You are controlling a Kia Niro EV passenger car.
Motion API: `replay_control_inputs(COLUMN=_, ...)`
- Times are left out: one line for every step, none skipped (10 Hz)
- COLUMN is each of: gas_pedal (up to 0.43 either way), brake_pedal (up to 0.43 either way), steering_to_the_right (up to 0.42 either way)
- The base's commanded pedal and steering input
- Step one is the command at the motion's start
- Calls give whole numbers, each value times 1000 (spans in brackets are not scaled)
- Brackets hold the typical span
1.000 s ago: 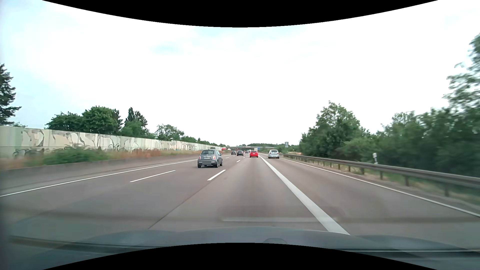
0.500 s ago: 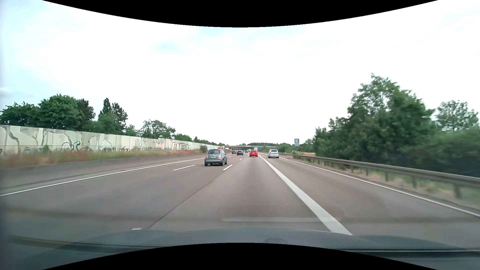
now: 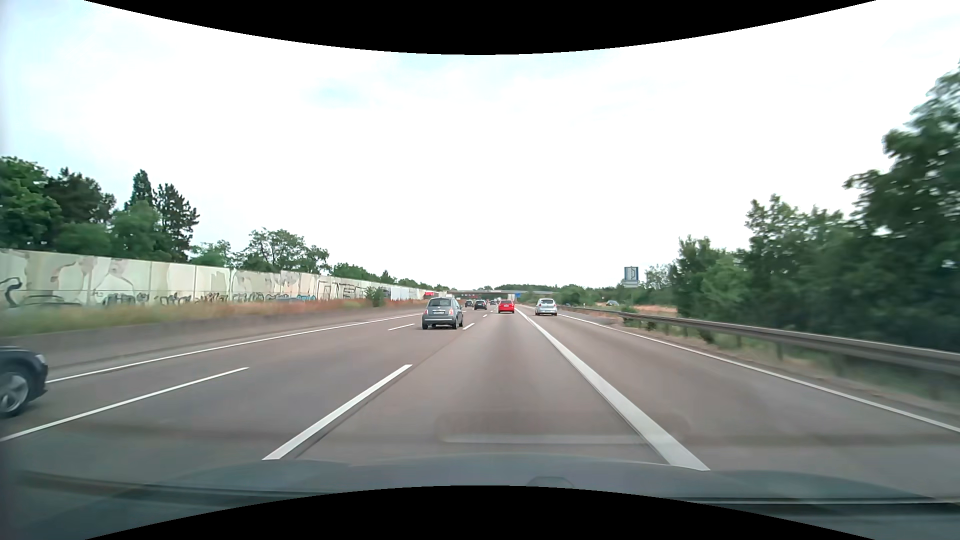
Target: Follow the waypoints while adhering to traffic rules and regulations
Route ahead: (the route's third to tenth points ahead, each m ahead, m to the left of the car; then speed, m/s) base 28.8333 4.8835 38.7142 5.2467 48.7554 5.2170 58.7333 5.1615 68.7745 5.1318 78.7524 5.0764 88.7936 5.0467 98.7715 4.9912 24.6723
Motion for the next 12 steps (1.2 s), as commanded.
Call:
replay_control_inputs(gas_pedal=39, brake_pedal=0, steering_to_the_right=-3)
replay_control_inputs(gas_pedal=39, brake_pedal=0, steering_to_the_right=-3)
replay_control_inputs(gas_pedal=39, brake_pedal=0, steering_to_the_right=-3)
replay_control_inputs(gas_pedal=39, brake_pedal=0, steering_to_the_right=-3)
replay_control_inputs(gas_pedal=39, brake_pedal=0, steering_to_the_right=-3)
replay_control_inputs(gas_pedal=39, brake_pedal=0, steering_to_the_right=-3)
replay_control_inputs(gas_pedal=47, brake_pedal=0, steering_to_the_right=-3)
replay_control_inputs(gas_pedal=67, brake_pedal=0, steering_to_the_right=-3)
replay_control_inputs(gas_pedal=79, brake_pedal=0, steering_to_the_right=-2)
replay_control_inputs(gas_pedal=79, brake_pedal=0, steering_to_the_right=-2)
replay_control_inputs(gas_pedal=79, brake_pedal=0, steering_to_the_right=-2)
replay_control_inputs(gas_pedal=87, brake_pedal=0, steering_to_the_right=-2)
